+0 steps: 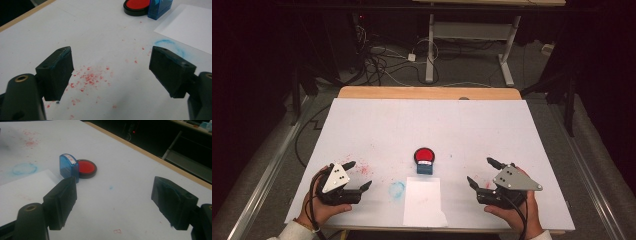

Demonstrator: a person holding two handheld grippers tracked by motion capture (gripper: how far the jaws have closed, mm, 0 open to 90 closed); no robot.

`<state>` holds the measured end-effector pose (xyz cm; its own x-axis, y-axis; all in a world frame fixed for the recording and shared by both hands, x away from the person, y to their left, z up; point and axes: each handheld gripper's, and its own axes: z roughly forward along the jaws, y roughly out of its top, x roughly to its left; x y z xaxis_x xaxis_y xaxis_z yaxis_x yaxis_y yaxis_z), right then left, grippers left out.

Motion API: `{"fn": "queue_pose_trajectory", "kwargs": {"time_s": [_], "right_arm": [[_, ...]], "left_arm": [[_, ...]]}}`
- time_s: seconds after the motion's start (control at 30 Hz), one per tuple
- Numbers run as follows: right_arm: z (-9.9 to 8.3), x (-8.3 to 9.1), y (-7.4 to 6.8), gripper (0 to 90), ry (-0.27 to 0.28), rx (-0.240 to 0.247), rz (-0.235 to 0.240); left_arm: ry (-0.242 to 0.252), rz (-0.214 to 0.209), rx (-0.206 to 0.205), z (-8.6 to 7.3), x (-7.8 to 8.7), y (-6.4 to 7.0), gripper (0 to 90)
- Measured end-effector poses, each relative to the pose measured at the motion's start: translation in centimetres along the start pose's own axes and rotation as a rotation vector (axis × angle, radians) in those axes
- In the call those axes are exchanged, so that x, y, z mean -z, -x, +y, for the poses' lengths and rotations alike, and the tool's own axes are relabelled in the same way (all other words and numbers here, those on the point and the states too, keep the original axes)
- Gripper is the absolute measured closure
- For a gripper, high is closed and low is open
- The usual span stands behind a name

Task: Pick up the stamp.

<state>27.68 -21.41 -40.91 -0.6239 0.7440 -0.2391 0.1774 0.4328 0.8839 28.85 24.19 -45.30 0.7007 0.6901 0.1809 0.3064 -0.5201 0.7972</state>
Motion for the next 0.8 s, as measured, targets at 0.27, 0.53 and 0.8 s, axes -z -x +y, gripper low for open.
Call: {"fn": "queue_pose_trajectory", "kwargs": {"time_s": [0.27, 0.53, 0.8], "right_arm": [[-0.5, -1.1, -0.5, 21.9, -0.066, 0.016, 0.036], [-1.2, -1.0, 0.1, 22.2, -0.077, -0.008, 0.016], [-1.6, -1.1, 0.4, 22.3, -0.095, -0.008, 0.016]], "left_arm": [[0.02, -0.035, -0.019, 1.3, -0.8, 0.0, 19.8], [0.007, -0.101, -0.021, 3.3, -2.5, 0.4, 19.8], [-0.009, -0.153, -0.036, 5.0, -3.9, 0.3, 19.9]]}}
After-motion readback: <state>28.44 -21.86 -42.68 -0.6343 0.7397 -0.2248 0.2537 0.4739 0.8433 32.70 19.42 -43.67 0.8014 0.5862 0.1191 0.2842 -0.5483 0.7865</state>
